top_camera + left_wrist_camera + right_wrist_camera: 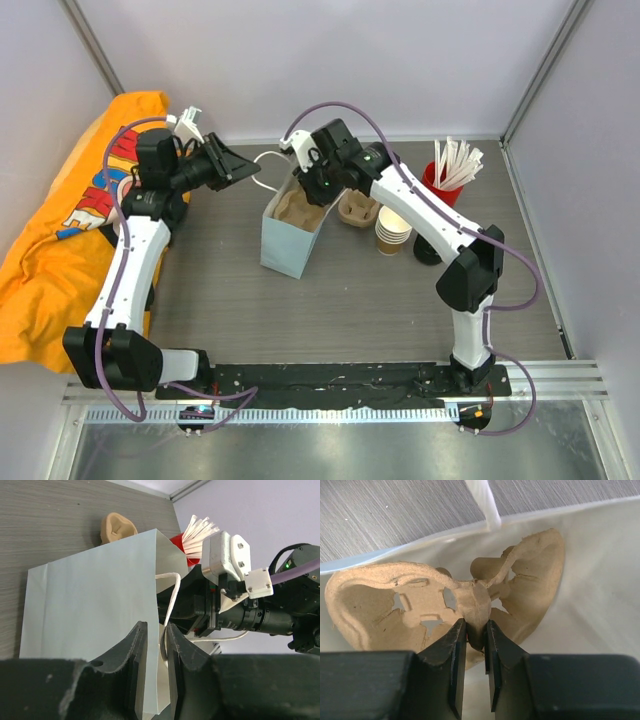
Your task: Pack the takeout coffee
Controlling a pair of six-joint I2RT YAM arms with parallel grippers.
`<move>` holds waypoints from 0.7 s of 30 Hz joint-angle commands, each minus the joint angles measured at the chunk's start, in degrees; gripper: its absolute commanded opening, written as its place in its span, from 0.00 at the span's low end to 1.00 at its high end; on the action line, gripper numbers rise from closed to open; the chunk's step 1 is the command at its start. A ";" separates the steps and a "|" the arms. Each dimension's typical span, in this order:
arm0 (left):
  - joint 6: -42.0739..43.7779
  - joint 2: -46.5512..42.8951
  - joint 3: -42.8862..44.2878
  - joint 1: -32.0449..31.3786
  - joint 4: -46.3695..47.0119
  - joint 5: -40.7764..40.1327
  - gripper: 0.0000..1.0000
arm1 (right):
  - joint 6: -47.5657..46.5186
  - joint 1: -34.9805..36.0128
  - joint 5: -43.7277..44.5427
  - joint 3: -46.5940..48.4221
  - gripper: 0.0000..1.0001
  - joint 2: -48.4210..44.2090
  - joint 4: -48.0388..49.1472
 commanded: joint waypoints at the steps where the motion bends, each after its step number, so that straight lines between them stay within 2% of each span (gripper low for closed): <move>1: 2.44 -2.58 0.64 0.23 0.20 -0.02 0.27 | -0.42 0.23 -1.11 4.82 0.25 0.69 -1.70; 16: 3.15 -3.28 -1.82 2.34 1.77 -0.55 0.30 | -1.12 1.11 -1.02 9.04 0.27 3.77 -3.02; 20: 3.06 -3.28 -2.09 2.78 1.87 -0.55 0.30 | -1.38 1.11 -1.19 9.48 0.41 3.94 -3.11; 21: 3.06 -3.19 -2.09 2.87 1.87 -0.55 0.30 | -1.47 1.19 -1.28 9.57 0.49 4.03 -3.37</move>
